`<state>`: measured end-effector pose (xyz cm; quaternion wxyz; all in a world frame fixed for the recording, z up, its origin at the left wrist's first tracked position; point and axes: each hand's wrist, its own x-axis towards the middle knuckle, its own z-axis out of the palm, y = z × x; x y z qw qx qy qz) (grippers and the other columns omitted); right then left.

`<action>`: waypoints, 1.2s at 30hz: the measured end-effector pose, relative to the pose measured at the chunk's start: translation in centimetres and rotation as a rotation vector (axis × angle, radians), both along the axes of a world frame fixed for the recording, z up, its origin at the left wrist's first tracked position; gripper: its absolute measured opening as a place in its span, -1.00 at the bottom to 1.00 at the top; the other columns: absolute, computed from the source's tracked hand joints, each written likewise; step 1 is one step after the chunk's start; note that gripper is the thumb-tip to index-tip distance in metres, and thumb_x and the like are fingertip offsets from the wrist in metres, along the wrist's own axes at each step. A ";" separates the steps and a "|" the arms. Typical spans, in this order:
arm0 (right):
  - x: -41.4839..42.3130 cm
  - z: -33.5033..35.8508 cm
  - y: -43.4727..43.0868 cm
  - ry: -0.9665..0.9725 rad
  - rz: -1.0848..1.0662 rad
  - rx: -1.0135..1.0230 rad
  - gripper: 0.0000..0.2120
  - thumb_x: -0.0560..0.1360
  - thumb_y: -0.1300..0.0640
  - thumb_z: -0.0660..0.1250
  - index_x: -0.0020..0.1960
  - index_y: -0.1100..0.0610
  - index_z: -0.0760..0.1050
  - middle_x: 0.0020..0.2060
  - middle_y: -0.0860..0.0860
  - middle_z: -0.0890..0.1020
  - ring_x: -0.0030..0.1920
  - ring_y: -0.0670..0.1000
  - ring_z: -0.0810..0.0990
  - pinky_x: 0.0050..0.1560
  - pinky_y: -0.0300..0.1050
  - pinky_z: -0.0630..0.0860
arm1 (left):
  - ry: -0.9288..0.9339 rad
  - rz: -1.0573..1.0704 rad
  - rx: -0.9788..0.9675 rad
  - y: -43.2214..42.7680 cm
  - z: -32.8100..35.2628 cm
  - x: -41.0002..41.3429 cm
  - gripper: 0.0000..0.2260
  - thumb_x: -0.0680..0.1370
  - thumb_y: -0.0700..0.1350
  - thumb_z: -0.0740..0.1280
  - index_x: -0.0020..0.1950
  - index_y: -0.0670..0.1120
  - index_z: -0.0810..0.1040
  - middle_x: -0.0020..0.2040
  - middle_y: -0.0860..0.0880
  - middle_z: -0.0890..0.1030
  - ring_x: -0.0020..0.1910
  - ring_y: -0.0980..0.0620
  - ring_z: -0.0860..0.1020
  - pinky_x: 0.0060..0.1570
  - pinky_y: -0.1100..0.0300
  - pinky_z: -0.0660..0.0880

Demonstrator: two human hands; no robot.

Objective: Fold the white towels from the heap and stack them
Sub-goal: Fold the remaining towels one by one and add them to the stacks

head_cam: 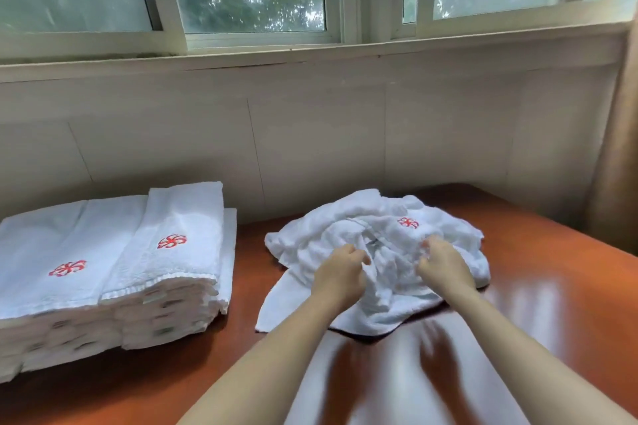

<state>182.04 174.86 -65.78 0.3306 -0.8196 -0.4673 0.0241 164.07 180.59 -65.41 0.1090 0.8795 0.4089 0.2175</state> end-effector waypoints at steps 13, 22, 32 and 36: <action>2.8 -3.0 3.7 0.088 0.128 0.086 -0.89 0.47 0.22 0.32 -0.13 0.04 0.42 -0.25 0.12 0.59 -0.14 0.17 0.54 -0.25 -0.07 0.29 | -0.159 0.088 -0.530 4.2 0.0 8.7 -0.51 0.56 -0.05 0.20 0.45 -0.19 0.22 0.34 -0.16 0.40 0.35 -0.11 0.37 0.32 0.04 0.35; 1.7 -0.2 0.2 0.416 0.375 0.238 -0.74 0.46 0.34 0.34 -0.32 0.07 0.41 -0.40 -0.11 0.47 -0.28 -0.11 0.42 -0.26 -0.27 0.34 | -0.811 0.105 -0.896 2.1 1.5 7.4 -0.73 0.56 -0.20 0.24 0.24 -0.01 0.37 -0.05 -0.04 0.47 -0.23 0.05 0.49 -0.23 0.23 0.50; -1.1 9.0 -5.7 0.619 0.502 0.289 -0.89 0.50 0.26 0.37 -0.15 0.11 0.47 -0.32 0.00 0.49 -0.30 -0.09 0.42 -0.31 -0.28 0.36 | -0.810 -0.140 -0.745 -4.0 13.9 5.7 -0.69 0.46 -0.40 0.06 -0.09 -0.09 0.52 -0.41 -0.02 0.59 -0.43 0.10 0.56 -0.45 0.36 0.45; -2.1 10.9 -7.7 0.479 0.502 0.211 -0.54 0.41 0.23 0.46 0.25 0.11 0.38 0.07 0.07 0.55 0.12 0.05 0.54 0.18 0.03 0.49 | -0.895 -0.228 -0.554 -7.1 21.0 5.2 -0.66 0.47 -0.40 0.06 -0.17 -0.04 0.52 -0.32 -0.08 0.47 -0.39 0.02 0.44 -0.43 0.29 0.36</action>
